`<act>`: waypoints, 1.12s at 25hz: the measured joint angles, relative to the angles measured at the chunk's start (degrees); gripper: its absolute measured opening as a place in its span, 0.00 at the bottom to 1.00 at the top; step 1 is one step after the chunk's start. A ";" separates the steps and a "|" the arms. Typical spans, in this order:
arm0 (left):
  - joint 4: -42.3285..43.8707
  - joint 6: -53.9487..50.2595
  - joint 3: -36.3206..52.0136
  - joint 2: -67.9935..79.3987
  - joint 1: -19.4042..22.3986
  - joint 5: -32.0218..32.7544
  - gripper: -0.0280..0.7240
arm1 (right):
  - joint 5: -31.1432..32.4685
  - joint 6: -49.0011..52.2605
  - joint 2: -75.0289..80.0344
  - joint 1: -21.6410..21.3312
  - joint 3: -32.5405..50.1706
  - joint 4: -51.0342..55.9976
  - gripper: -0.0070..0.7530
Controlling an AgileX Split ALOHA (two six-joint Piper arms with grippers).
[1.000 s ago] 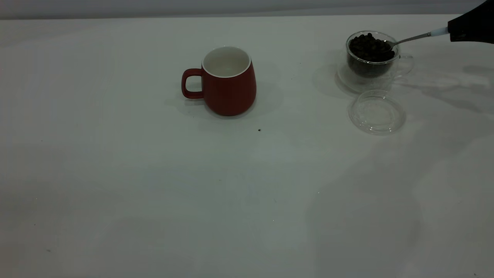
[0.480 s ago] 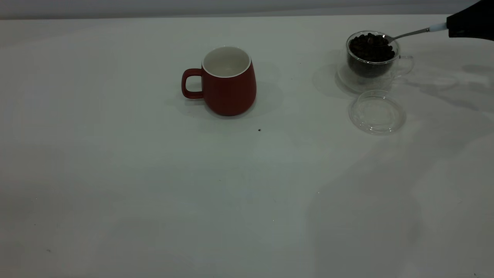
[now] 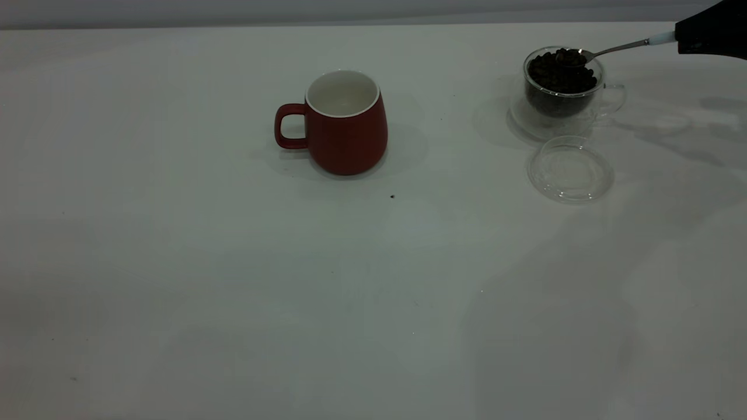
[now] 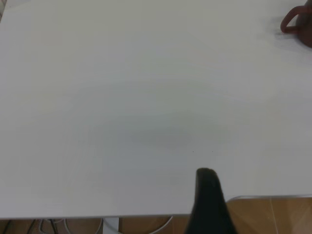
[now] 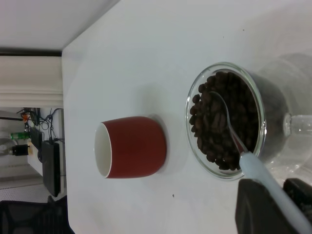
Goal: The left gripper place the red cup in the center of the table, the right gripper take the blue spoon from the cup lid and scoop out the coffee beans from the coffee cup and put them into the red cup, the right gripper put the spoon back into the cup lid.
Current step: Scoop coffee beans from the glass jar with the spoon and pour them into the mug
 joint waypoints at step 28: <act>0.00 0.06 0.00 0.00 0.00 0.00 0.82 | 0.34 3.05 -3.86 0.67 0.00 1.57 0.15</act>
